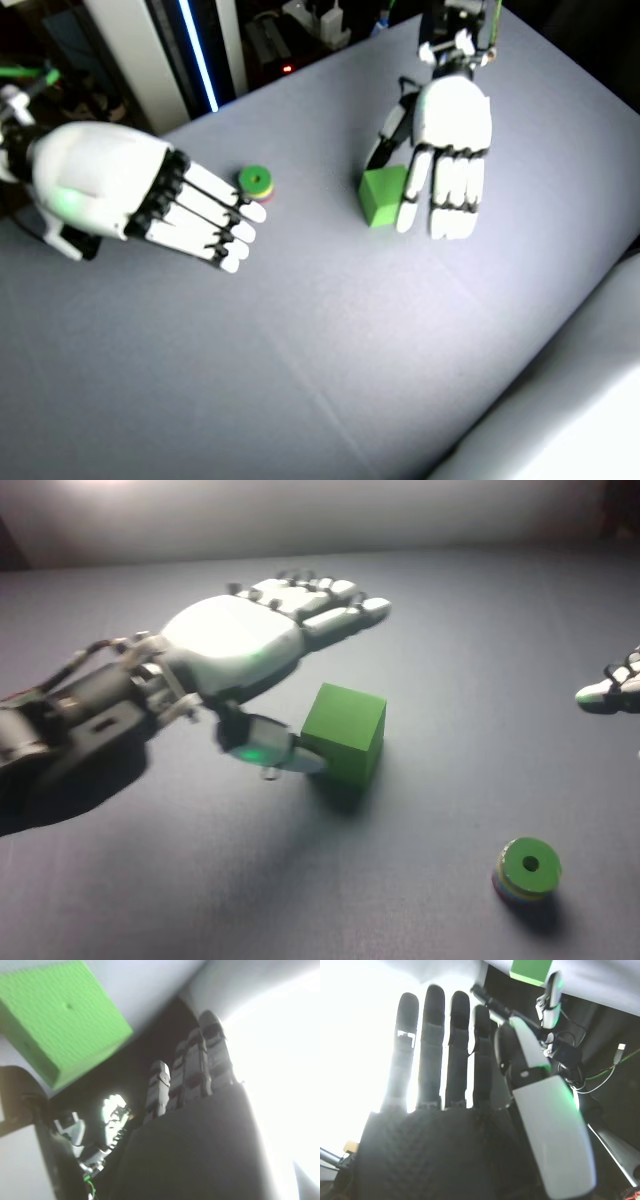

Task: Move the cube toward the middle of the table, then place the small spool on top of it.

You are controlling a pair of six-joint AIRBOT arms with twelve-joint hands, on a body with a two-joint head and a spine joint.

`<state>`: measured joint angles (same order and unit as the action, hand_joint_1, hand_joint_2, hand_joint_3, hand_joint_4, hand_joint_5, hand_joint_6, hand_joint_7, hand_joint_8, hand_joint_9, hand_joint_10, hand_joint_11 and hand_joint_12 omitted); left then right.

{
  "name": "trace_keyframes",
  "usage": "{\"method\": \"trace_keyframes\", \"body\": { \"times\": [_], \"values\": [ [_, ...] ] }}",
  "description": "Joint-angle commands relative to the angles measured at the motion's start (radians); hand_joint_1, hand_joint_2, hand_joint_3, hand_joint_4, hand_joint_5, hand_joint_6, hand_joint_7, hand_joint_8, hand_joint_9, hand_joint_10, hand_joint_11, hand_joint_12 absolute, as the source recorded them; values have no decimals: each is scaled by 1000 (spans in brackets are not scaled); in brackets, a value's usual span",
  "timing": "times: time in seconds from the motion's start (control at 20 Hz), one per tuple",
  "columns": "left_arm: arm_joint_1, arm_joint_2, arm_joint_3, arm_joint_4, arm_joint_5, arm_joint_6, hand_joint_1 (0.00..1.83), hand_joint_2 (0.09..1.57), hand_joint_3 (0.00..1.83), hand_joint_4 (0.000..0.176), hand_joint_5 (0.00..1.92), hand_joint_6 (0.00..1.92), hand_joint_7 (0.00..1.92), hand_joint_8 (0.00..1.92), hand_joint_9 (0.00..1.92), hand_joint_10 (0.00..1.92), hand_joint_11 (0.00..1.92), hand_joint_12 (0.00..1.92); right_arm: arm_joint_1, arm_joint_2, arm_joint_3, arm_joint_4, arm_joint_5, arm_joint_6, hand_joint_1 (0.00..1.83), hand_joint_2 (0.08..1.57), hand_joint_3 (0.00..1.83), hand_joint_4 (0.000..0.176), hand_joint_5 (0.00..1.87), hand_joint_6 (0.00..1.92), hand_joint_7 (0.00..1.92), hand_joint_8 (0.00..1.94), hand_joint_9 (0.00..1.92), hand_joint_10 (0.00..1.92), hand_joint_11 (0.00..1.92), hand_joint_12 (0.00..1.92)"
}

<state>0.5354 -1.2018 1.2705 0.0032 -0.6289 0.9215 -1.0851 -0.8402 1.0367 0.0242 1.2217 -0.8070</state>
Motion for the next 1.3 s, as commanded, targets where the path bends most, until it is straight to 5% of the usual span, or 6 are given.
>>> {"method": "trace_keyframes", "body": {
  "times": [0.0, 0.35, 0.55, 0.7, 0.9, 1.25],
  "values": [
    [9, 28, -17, -4, -167, 4, 886, 892, 0, 176, 0, 0, 0, 0, 44, 14, 0, 474, 18, 6, -2, -10, 120, 12, 870, 1353, 0, 0, 670, 0, 755, 1, 730, 0, 365, 650],
    [202, 224, -186, -18, -425, -84, 652, 877, 0, 176, 21, 8, 0, 0, 9, 4, 3, 203, 129, 17, -4, -234, -59, 68, 730, 1231, 0, 2, 448, 0, 560, 0, 619, 0, 295, 926],
    [293, 310, -258, -21, -524, -104, 650, 889, 9, 176, 51, 4, 0, 0, 0, 0, 0, 4, 190, 14, 1, -376, -187, 128, 758, 1136, 0, 36, 347, 0, 435, 0, 655, 10, 318, 1046],
    [365, 373, -307, -39, -583, -103, 700, 911, 11, 175, 15, 0, 0, 0, 0, 0, 0, 0, 229, -3, 3, -469, -268, 156, 876, 984, 0, 91, 300, 0, 394, 2, 607, 10, 243, 1008],
    [403, 389, -318, -63, -602, -102, 693, 897, 1, 176, 29, 5, 0, 0, 0, 0, 0, 0, 261, -38, 18, -554, -346, 185, 939, 925, 0, 53, 329, 2, 404, 2, 614, 6, 250, 923],
    [400, 388, -319, -63, -607, -102, 652, 895, 0, 176, 38, 5, 0, 0, 0, 0, 2, 1, 292, -119, 71, -639, -443, 252, 924, 948, 4, 50, 382, 13, 431, 15, 652, 35, 306, 944]
  ]
}}
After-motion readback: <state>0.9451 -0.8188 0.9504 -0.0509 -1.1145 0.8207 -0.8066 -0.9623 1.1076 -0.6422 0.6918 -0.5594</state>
